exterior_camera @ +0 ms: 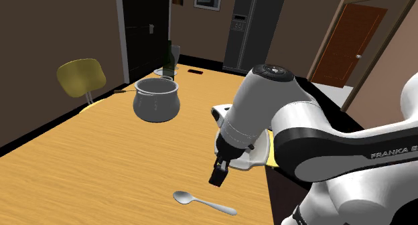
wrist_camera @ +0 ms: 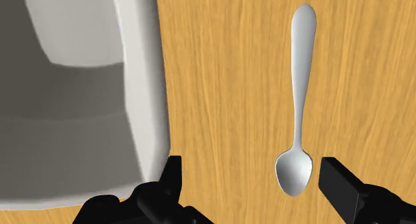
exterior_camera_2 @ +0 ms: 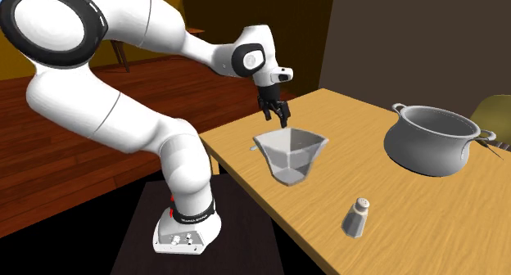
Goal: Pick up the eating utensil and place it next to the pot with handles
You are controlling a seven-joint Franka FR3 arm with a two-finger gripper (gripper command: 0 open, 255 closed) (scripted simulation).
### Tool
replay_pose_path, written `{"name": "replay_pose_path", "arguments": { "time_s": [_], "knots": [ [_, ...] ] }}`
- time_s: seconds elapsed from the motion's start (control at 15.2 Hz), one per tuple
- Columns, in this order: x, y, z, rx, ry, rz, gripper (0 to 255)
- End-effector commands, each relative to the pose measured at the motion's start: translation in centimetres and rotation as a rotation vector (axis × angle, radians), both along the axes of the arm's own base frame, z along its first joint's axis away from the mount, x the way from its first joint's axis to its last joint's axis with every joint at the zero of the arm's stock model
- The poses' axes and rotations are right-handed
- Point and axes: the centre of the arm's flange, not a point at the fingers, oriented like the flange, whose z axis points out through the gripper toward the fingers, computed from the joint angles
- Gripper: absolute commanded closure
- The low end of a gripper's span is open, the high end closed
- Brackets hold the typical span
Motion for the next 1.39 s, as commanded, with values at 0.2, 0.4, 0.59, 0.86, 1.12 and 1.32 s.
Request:
{"name": "replay_pose_path", "arguments": {
  "time_s": [0.2,0.4,0.59,0.86,1.12,1.32],
  "knots": [
    [-2.4,3.5,-5.1,-0.015,0.032,0.068,0],
    [-2.6,4.1,-6.8,-0.015,0.032,0.08,0],
    [-2.2,4.0,-8.3,-0.015,0.032,0.08,0],
    [-2.0,3.9,-9.7,-0.015,0.032,0.08,0],
    [-2.0,3.9,-9.7,-0.015,0.032,0.08,0],
    [-2.0,3.9,-9.7,-0.015,0.032,0.08,255]
  ]
}}
